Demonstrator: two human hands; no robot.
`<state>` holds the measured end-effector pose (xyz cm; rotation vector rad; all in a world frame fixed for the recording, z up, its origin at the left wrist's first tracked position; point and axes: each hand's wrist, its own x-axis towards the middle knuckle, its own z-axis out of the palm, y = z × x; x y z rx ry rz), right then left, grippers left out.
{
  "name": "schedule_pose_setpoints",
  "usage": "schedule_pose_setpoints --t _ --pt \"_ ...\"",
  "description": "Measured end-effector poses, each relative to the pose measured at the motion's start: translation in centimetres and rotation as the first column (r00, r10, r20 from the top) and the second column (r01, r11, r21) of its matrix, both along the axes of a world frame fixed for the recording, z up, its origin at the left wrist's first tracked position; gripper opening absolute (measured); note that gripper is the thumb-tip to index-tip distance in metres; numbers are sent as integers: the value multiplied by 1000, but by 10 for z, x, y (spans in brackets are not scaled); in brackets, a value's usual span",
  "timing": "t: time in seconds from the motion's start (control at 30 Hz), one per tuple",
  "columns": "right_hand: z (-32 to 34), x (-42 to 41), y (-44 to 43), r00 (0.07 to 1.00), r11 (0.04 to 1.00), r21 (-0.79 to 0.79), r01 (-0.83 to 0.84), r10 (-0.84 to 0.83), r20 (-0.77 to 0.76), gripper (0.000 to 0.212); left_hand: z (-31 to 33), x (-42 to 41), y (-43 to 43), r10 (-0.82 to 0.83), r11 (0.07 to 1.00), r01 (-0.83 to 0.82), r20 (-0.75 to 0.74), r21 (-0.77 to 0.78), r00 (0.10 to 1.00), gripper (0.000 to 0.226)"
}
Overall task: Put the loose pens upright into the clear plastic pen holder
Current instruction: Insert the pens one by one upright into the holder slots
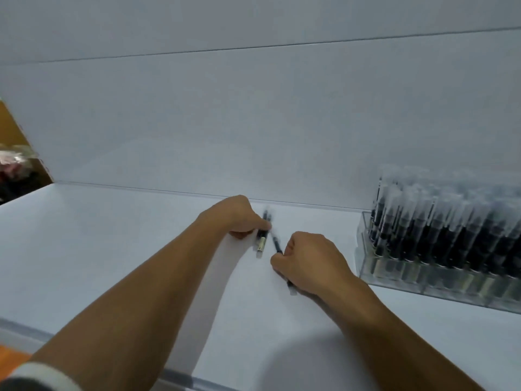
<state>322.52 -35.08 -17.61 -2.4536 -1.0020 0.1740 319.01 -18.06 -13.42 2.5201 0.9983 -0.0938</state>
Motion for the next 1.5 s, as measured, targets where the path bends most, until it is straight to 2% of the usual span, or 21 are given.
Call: schedule_pose_setpoints --t 0.13,0.23,0.3,0.43,0.6,0.77,0.93,1.07,1.17,1.27,1.5 --pt "2 -3 -1 1000 1000 -9 11 -11 29 22 10 12 4 -36 992 26 -87 -121 996 31" --pt "2 -2 -4 986 999 -41 5 2 168 24 15 17 3 -67 987 46 -131 -154 989 27" --pt "2 -1 -5 978 999 -34 -5 12 206 25 17 20 1 -69 984 41 -159 -172 985 23" --pt "-2 -3 -4 981 999 -30 -11 16 195 28 19 21 -6 -91 973 38 -232 -226 969 20" --pt "-2 -3 -2 980 999 -34 12 -5 201 22 18 12 -13 -96 973 48 -206 -227 974 20" --pt "4 -1 -9 998 999 28 35 -36 42 23 13 0 -23 -87 991 70 -153 -112 984 19" --pt "12 -11 -17 997 996 77 50 -46 -58 25 9 -24 -38 -68 997 66 -37 -39 997 23" --pt "22 -15 -29 981 981 185 65 -28 -193 23 -2 -51 -42 -2 978 56 255 -203 967 29" --pt "24 -21 -44 972 948 303 93 -20 -233 14 -6 -66 -52 57 933 127 487 -337 871 26" --pt "25 -26 -65 965 890 439 126 -7 -263 13 -8 -73 -75 90 884 241 651 -401 753 21" --pt "35 -17 -140 994 834 549 57 7 -113 7 -15 -59 -153 69 835 429 839 -345 539 8"
